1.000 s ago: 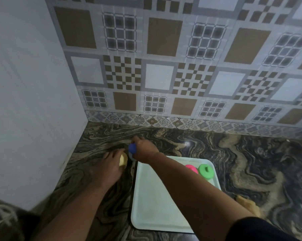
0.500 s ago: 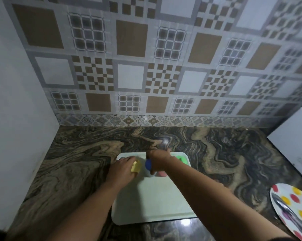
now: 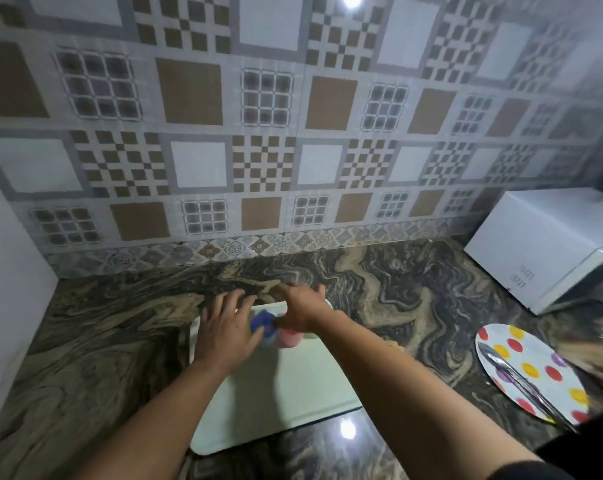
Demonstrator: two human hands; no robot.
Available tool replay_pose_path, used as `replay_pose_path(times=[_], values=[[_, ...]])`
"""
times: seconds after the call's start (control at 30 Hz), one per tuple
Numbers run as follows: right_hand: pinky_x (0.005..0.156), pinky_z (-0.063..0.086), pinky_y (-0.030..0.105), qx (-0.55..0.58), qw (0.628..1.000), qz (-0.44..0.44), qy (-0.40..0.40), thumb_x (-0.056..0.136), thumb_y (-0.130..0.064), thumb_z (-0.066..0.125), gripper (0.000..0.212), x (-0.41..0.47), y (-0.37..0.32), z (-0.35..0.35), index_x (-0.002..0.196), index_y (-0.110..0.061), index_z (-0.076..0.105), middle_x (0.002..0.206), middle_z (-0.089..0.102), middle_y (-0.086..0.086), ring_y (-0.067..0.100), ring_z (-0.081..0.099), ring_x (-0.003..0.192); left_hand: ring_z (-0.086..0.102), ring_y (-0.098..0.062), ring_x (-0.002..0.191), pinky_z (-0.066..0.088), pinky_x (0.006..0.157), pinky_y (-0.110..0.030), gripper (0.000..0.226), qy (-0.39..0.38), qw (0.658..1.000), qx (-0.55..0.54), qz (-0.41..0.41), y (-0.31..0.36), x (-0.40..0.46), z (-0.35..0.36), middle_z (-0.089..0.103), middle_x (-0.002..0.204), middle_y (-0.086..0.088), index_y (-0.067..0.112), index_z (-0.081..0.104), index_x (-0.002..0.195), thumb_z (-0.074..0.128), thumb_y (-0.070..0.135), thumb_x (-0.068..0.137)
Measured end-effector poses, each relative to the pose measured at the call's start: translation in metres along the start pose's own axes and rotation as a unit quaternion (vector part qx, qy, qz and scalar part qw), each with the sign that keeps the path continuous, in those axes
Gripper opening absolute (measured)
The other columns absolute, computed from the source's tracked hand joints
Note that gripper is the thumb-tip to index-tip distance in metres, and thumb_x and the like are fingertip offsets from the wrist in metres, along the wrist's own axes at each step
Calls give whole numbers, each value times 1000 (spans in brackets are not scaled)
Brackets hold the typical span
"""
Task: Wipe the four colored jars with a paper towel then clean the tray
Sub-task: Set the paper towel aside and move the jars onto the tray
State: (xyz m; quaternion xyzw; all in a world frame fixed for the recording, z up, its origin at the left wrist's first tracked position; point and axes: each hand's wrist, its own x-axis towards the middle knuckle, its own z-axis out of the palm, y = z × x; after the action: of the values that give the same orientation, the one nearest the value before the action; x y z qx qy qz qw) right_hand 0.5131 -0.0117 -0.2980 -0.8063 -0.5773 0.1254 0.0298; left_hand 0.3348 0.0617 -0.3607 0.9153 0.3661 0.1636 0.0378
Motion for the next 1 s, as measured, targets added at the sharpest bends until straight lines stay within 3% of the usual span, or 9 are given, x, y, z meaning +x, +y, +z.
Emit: replay_pose_path(times=[0.07,0.17,0.3,0.43,0.53,0.6,0.73,0.9,1.0], values=[[113,30,61,39,998,37,45,90,-48,71,59,-8,28,-11,144,-33,53,148,56,4,29,52,138,52,-30,110,46,84,-45,52,36,999,11,27,26,7,-5,58,123,-2,25,63,121,69,48,75],[113,36,56,81,985,134,77,91,-39,65,45,-28,82,-15,135,-33,60,138,66,3,29,59,132,53,-27,100,47,77,-41,35,20,995,-22,98,73,14,-1,58,110,1,26,64,109,60,46,81],[99,50,40,99,965,244,8,89,-31,67,38,-70,156,-1,126,-28,66,129,71,8,32,66,122,61,-27,97,50,80,-39,28,-58,980,-76,174,141,15,23,61,101,0,23,66,103,52,41,85],[92,54,33,93,956,262,-97,88,-27,70,36,-107,215,39,123,-24,71,122,73,13,34,70,117,57,-30,110,45,87,-42,26,-176,963,-48,197,205,6,46,61,114,-4,22,60,109,55,39,90],[88,54,34,72,966,191,-158,77,-41,81,48,-129,235,62,121,-26,69,124,67,12,37,68,110,56,-31,113,39,89,-43,29,-232,953,-17,191,241,-2,66,61,119,-5,24,58,112,54,42,90],[90,54,40,53,975,151,-153,79,-38,81,54,-137,240,66,128,-25,63,131,55,10,40,64,110,55,-30,116,37,94,-45,37,-254,949,8,186,256,-7,80,60,122,-5,24,57,116,57,48,89],[86,53,38,49,987,109,-111,89,-38,75,36,-141,251,70,124,-30,70,129,57,8,36,66,107,56,-28,116,37,93,-44,34,-246,958,11,150,269,-5,97,60,122,-3,28,57,119,57,47,91],[85,54,33,128,978,140,-82,95,-38,71,25,-140,264,63,115,-24,78,113,77,5,27,71,104,59,-29,106,47,85,-40,23,-242,963,-79,91,269,2,98,60,112,-3,24,64,106,51,39,93],[88,50,33,169,973,157,20,91,-35,76,33,-132,260,48,119,-19,70,117,70,7,27,66,107,64,-32,96,52,76,-39,15,-221,958,-182,-13,278,17,81,66,102,-6,22,59,97,54,34,89]])
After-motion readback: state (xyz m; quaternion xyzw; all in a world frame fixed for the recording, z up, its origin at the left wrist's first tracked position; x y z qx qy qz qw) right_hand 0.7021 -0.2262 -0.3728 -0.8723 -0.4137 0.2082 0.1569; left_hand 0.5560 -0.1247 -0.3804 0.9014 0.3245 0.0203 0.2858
